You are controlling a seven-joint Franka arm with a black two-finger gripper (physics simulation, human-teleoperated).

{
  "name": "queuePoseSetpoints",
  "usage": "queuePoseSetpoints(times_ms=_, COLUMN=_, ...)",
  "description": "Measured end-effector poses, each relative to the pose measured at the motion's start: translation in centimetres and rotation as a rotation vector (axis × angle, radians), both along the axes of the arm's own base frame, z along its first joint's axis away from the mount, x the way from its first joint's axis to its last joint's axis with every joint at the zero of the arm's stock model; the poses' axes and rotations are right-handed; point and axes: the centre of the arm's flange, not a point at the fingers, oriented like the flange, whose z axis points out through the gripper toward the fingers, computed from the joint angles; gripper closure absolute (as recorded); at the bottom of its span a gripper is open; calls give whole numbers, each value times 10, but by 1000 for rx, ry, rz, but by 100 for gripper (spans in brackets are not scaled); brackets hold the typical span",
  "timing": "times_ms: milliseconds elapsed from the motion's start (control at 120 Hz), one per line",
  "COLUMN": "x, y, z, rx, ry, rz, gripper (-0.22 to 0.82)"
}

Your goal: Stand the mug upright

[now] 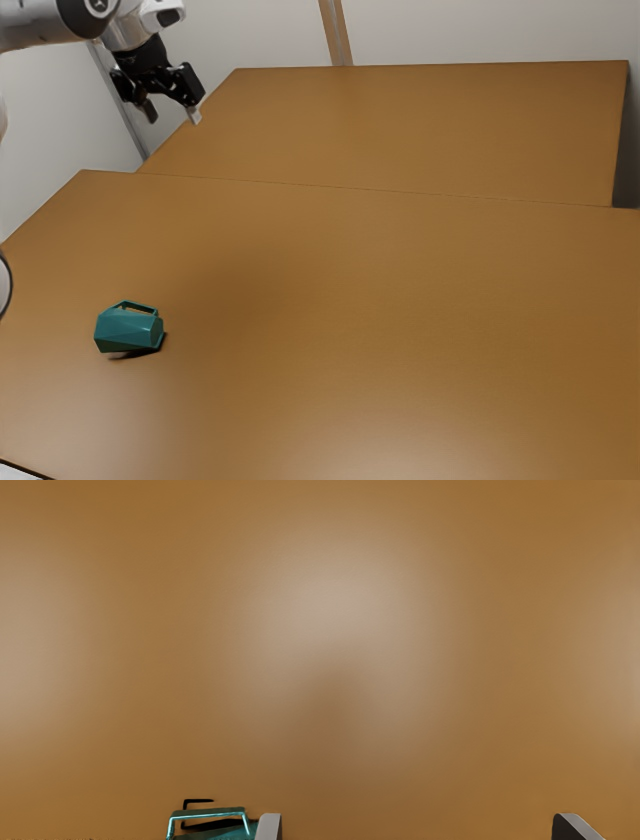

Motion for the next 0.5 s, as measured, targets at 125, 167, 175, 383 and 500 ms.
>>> queuePoseSetpoints(times_ms=125, x=-8, y=-1, z=-2, rx=-63, ry=29, rz=1, gripper=2)
queuePoseSetpoints(times_ms=167, x=-17, y=8, z=-9, rx=-107, ry=50, rz=19, gripper=2)
queuePoseSetpoints(times_ms=175, x=-21, y=12, z=-12, rx=-120, ry=57, rz=25, gripper=2)
queuePoseSetpoints(times_ms=383, x=-125, y=148, z=-114, rx=-412, ry=156, rz=294, gripper=2)
queuePoseSetpoints(times_ms=500, x=-174, y=220, z=-176, rx=-527, ry=162, rz=426, gripper=2)
